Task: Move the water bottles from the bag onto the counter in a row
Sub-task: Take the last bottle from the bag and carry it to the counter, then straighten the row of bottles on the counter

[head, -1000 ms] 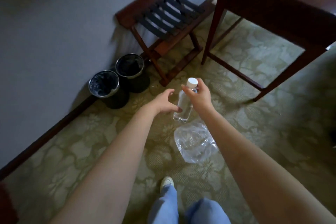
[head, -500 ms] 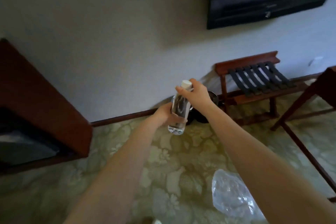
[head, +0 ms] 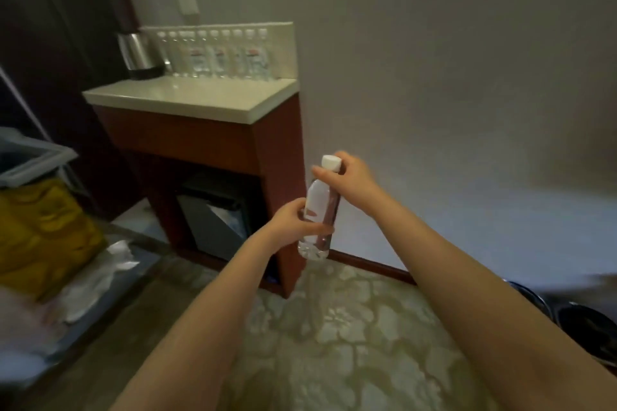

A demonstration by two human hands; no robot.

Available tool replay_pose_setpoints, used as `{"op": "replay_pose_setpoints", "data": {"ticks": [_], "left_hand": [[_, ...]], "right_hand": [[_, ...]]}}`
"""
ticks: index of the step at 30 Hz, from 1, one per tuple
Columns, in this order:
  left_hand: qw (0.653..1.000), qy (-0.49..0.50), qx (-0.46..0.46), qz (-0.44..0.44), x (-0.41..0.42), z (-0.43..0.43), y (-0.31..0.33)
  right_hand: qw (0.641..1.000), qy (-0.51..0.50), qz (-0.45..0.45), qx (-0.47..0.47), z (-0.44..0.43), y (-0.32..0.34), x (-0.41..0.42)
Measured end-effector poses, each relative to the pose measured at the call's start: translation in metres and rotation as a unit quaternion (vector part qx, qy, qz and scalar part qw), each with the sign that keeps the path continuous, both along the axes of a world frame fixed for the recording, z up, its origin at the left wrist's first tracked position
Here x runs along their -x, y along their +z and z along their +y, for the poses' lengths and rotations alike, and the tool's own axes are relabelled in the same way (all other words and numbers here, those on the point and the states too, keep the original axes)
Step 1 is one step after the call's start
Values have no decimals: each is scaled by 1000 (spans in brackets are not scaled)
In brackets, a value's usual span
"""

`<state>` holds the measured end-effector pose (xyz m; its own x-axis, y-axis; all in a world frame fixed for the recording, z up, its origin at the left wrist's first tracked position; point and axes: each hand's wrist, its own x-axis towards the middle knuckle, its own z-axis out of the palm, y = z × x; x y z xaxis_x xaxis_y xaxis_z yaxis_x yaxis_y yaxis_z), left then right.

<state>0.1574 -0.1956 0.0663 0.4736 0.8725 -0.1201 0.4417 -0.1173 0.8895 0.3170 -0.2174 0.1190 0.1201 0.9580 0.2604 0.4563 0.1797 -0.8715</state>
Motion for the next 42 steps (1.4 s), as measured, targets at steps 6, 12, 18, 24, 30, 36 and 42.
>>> {"op": "replay_pose_setpoints", "data": {"ticks": [6,12,18,24,30,36,42], "left_hand": [[994,80,-4,-75,102,107,30],[982,130,-58,-120,166,230,54],[971,179,-106,-118,215,369,110],[969,165,-114,-142,259,494,145],[982,54,-106,-144,272,609,148],[984,-74,-85,-140,229,693,154],[971,-200,-69,-112,129,719,149]], "right_hand": [[992,104,-57,-32,124,50,106],[980,176,-47,-78,262,81,169],[969,218,27,-113,408,128,222],[959,256,59,-101,525,165,267],[970,178,100,-129,614,163,280],[982,7,95,-164,658,167,240],[975,-150,38,-159,662,158,161]]}}
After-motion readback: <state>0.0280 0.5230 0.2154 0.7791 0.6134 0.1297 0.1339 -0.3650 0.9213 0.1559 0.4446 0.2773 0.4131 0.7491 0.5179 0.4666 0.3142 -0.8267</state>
